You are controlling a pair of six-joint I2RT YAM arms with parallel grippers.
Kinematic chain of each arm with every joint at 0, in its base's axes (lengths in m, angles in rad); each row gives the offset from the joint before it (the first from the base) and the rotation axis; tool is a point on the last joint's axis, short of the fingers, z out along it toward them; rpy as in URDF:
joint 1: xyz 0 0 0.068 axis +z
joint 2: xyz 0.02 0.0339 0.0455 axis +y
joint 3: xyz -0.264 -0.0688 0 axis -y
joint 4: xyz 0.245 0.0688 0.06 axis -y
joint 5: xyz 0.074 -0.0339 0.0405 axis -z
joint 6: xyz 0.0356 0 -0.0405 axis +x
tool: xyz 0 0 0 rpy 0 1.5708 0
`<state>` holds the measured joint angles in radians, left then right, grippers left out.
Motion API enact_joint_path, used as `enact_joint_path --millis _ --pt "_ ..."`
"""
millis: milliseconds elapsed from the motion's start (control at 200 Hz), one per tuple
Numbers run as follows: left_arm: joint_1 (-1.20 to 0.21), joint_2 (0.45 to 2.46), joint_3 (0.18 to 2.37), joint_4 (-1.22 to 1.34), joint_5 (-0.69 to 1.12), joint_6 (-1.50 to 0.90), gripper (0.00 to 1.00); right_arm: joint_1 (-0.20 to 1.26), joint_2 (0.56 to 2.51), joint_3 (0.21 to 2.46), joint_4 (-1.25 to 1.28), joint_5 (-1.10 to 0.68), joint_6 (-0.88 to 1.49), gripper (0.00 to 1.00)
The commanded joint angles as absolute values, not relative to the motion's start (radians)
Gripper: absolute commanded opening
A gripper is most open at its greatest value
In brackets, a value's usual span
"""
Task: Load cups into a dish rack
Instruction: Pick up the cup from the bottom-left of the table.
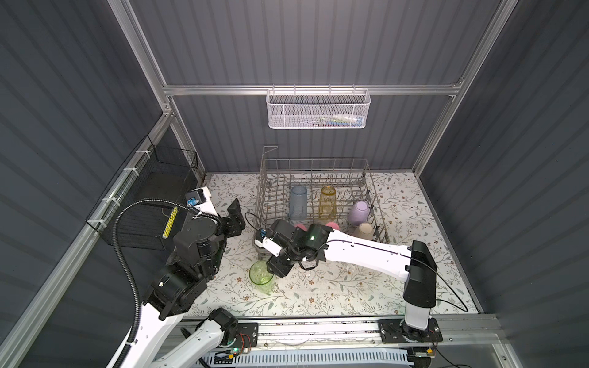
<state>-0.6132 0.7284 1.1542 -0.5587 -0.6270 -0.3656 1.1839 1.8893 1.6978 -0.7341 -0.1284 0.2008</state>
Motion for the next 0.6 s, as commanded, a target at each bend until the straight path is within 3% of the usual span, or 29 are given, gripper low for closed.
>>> enact_joint_path --millis 0,595 --pt "-0.609 0.721 1.141 -0.537 -0.617 -0.345 0.73 1.194 1.891 1.699 -0.769 -0.096 0.201 0.52" --pt "-0.609 0.715 1.123 -0.532 -0.598 -0.339 0.73 1.206 1.956 1.726 -0.756 -0.042 0.255 0.45"
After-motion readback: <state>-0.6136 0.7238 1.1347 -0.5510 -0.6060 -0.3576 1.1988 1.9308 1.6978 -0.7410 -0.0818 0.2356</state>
